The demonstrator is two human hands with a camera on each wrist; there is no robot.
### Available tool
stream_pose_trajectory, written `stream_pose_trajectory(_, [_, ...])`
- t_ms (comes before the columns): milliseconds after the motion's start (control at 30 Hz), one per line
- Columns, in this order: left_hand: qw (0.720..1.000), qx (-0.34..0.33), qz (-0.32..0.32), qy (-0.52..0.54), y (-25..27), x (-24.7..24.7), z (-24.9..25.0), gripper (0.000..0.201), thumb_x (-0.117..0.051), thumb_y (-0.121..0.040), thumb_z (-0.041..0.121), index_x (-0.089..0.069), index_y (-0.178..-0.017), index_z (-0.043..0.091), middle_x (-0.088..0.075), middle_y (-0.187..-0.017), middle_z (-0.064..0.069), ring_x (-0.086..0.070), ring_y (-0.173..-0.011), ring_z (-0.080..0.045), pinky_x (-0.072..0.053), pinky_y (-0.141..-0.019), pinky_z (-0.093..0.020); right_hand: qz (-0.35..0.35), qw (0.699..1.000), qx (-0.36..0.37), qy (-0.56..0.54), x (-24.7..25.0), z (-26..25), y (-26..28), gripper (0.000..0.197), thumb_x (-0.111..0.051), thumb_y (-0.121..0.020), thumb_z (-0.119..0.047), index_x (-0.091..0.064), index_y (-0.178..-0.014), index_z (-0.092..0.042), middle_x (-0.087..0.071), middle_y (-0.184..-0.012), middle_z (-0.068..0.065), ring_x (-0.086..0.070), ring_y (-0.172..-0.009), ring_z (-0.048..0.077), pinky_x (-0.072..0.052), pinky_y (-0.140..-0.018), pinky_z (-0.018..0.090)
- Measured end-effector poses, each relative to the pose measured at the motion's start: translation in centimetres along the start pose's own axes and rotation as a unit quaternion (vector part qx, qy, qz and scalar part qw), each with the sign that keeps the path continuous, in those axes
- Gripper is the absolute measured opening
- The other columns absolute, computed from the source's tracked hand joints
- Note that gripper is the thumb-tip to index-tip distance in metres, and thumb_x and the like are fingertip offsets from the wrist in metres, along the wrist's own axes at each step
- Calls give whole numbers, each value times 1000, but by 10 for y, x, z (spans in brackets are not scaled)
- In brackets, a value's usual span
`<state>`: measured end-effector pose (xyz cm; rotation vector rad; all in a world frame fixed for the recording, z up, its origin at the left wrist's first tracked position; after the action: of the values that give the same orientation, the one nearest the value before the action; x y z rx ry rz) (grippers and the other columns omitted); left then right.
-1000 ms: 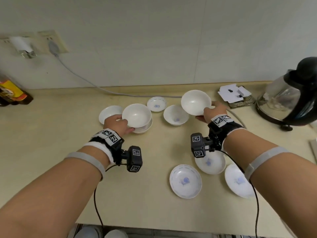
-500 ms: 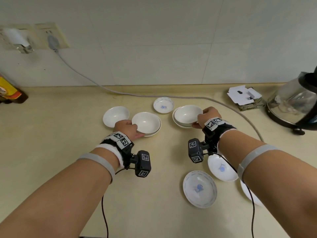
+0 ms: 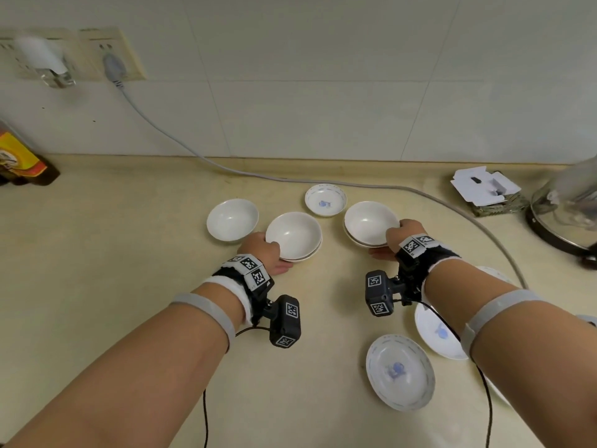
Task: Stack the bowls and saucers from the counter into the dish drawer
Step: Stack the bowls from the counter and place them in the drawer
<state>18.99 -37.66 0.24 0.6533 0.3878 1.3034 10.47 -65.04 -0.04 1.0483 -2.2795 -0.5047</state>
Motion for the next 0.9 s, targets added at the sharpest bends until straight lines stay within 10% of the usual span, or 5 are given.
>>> stream_pose_trajectory(600, [987,-100,94,-89,-4,135,70,15,-56,-84,3,-67,-76,10,-74,-85,-27,-75,-71,-42,-62,-77,-53,-155,981,106,-44,-148,-138,104,54,-43,-92,6,-46,-142,-14,-51,-121,20,-73,-79,45,-62,-49,34])
stream_pose_trajectory(900, [989,-98,99,-36,-24,154,62,17,-57,-87,2,-60,-83,19,-71,-95,-23,-76,-71,-40,-63,-74,-50,-152,984,89,6,-208,-123,98,53,-49,-90,2,-47,-141,-12,-55,-125,19,-74,-78,44,-63,-76,47])
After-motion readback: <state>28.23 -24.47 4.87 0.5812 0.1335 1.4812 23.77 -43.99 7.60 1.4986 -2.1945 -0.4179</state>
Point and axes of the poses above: each hand's wrist, its own y-axis away from the middle knuckle, its own x-axis out of the back of the hand, z = x × y, the point moved 7 cm from there along -y, towards the middle knuckle
